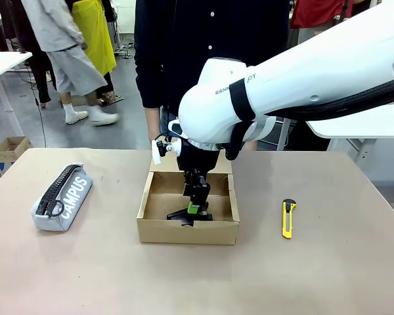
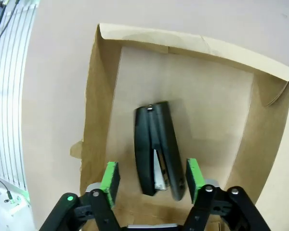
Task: Pack the item into the box.
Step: Pick up the item indicated by the person and place it inside the Mailer Box.
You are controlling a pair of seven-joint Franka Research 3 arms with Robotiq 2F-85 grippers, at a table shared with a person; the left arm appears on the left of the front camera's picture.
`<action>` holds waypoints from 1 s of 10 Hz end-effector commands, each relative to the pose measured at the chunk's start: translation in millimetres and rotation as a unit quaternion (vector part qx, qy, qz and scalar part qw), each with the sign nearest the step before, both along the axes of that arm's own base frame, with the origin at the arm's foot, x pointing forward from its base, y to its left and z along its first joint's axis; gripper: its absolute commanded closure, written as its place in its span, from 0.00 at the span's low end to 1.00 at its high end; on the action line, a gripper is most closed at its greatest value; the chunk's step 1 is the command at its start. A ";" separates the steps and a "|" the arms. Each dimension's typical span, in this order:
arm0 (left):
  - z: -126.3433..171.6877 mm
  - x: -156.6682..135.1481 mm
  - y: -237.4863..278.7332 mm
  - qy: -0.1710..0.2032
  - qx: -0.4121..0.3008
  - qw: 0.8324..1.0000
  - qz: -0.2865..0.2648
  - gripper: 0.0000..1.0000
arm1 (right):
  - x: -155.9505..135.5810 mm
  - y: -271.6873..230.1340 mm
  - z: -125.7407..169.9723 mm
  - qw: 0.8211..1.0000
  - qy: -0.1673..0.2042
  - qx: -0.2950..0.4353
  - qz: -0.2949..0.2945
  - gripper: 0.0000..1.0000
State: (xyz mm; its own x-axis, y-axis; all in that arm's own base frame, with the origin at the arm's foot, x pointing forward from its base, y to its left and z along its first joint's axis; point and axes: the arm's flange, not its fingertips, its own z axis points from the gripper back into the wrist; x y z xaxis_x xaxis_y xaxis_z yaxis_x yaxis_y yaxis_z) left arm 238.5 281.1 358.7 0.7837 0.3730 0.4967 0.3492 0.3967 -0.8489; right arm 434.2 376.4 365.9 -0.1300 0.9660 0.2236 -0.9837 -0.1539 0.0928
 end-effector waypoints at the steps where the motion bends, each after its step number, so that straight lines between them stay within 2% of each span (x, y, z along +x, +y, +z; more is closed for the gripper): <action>1: 1.2 0.8 -0.2 -0.017 -0.005 1.000 0.002 0.00 | 0.6 0.4 5.7 1.000 -0.009 -0.008 -0.014 0.00; 4: 1.2 0.8 -0.2 -0.017 -0.005 1.000 0.002 0.00 | 0.9 -6.8 10.6 0.999 -0.019 -0.005 -0.026 0.00; 7: 1.2 0.8 -0.2 -0.017 -0.005 1.000 0.002 0.00 | -2.5 -35.6 26.5 0.998 -0.034 -0.001 -0.047 0.00; 8: 1.2 0.8 -0.2 -0.017 -0.005 1.000 0.002 0.00 | -5.7 -62.5 40.8 0.998 -0.027 0.005 -0.059 0.00; 9: 1.2 0.8 -0.2 -0.017 -0.005 1.000 0.002 0.00 | -15.7 -119.0 65.3 0.994 -0.010 0.055 -0.092 0.00; 10: 1.2 0.8 -0.2 -0.017 -0.005 1.000 0.002 0.00 | -27.4 -175.4 82.2 0.980 0.027 0.085 -0.175 0.00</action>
State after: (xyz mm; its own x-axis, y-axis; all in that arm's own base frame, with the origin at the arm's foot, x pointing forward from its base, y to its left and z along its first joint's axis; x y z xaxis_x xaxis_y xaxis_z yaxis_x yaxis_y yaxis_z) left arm 238.0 281.3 358.8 0.7830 0.3741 0.4970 0.3490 0.3971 -0.8488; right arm 432.1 266.7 430.1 0.0918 0.9451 0.3138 -0.9937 0.0665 0.0905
